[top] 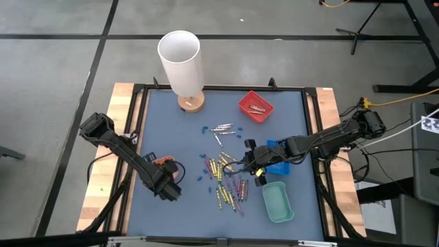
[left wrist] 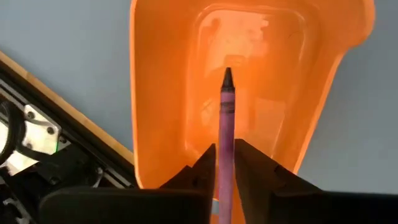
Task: Sort crayons
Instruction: Put the violet crayon into the orange bin, then put the yellow crayon into the blue bin
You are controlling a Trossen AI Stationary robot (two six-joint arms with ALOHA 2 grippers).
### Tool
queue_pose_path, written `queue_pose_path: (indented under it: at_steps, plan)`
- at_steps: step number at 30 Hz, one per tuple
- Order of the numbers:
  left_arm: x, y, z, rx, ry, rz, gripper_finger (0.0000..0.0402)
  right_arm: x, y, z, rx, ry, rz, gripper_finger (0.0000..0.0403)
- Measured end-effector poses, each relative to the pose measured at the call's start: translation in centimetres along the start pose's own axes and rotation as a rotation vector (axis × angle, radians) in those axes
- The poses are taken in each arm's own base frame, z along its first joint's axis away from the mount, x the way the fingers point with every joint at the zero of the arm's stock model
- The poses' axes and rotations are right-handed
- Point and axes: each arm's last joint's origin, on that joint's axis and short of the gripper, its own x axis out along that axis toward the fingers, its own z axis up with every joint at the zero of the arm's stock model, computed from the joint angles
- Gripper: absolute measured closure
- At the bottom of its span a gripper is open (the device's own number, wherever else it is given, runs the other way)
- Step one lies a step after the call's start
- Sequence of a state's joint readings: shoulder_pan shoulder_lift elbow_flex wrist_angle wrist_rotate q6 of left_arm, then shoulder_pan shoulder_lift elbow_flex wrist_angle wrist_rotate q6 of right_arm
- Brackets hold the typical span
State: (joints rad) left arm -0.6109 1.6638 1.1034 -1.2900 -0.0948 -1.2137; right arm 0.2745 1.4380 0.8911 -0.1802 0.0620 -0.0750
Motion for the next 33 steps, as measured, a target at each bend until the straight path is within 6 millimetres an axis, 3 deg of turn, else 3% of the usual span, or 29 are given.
queue_pose_path:
  at_steps: [5,12,26,33]
  plan:
    - [0.0,-0.1,0.1,-0.021,-0.022,-0.007,0.0309,0.2,-0.1,0.0,-0.001,0.004,-0.043,0.0292]
    - [-0.1,-0.9,0.8,-0.084,-0.176,-0.064,0.0269,2.4,-0.1,-1.1,0.037,0.082,-0.096,0.0292]
    - [-0.1,-1.1,0.9,-0.091,-0.195,-0.082,0.0260,7.7,-0.5,-3.3,0.036,0.136,-0.293,0.0292]
    - [-0.2,-1.2,0.9,-0.093,-0.200,-0.094,0.0260,8.6,-2.7,-4.4,0.213,0.168,-0.343,0.0292]
